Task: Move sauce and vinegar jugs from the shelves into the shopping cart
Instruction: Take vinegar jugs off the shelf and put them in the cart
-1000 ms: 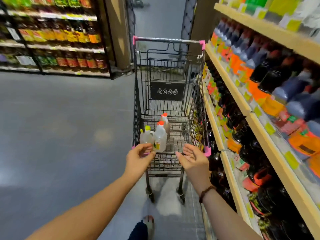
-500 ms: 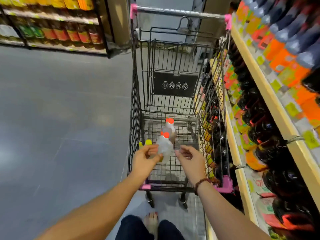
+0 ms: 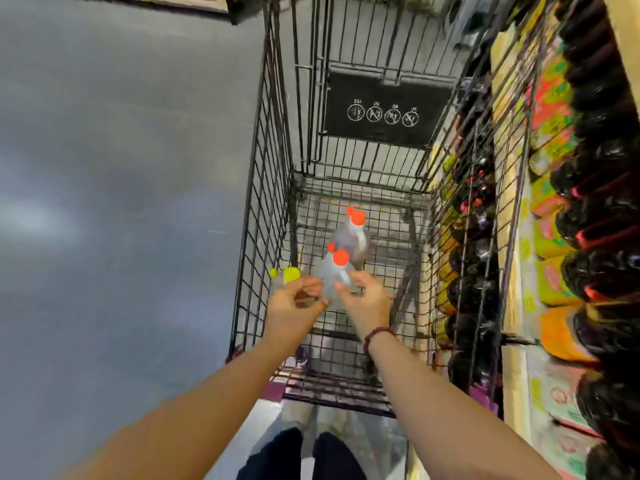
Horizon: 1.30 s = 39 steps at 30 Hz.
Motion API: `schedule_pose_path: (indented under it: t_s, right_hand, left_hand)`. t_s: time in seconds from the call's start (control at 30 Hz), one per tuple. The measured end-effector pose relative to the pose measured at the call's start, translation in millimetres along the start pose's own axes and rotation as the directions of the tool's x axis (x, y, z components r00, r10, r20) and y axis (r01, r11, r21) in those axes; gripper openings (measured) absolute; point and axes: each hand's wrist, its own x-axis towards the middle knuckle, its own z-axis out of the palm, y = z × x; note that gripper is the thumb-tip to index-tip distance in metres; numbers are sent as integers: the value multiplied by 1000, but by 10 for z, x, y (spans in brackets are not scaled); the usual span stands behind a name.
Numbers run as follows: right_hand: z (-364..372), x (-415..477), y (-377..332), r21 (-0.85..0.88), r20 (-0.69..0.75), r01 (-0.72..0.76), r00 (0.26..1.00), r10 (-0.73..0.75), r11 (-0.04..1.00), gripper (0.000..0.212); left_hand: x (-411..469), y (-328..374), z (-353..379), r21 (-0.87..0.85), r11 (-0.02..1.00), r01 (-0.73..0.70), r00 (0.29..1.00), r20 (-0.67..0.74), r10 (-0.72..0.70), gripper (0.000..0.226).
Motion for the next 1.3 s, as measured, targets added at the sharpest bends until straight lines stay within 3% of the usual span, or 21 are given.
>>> schedule_pose_path:
  t_s: [0.13,0.27,0.4,0.57,0.8,0.93,1.07,1.3]
  right_hand:
    - [93,61,48,-36,-10,57,998,-57,998,13]
    - [90,-30,63,22,-79,104,992,-102,994,30]
    - [-90,-93,66,85,-118,120,987,-109,989,18]
    - [-536,-191,-91,92,-166,154,976,-138,984,20]
    - [-1156,-371,-638,96,-338,270,914,-224,958,21]
    - [-1436,-528,-967,66,-477,303,846,-237,951,18]
    - [-1672,-820,-1294,31,-618,327,749,-239,945,22]
    - [-2008,-1455,-1428,99,-829,287,554,-81,953,26]
  left_hand:
    - [32,-60,15,0,1000,11,1000,-8,-11,24]
    - [16,-57,-2,-27,998,61,998,19,-61,29]
    - [-9,-39,-54,-26,995,97,995,42,-96,30]
    - [-137,114,-79,-41,998,52,996,73,-48,27]
    - [-84,730,-89,-83,987,-136,944,291,154,41]
    - [-46,1172,-125,-125,977,-174,861,461,213,67]
    - [-140,1537,-157,-173,969,-175,734,633,245,52]
    - [-517,1966,-40,-173,958,-231,398,881,255,44]
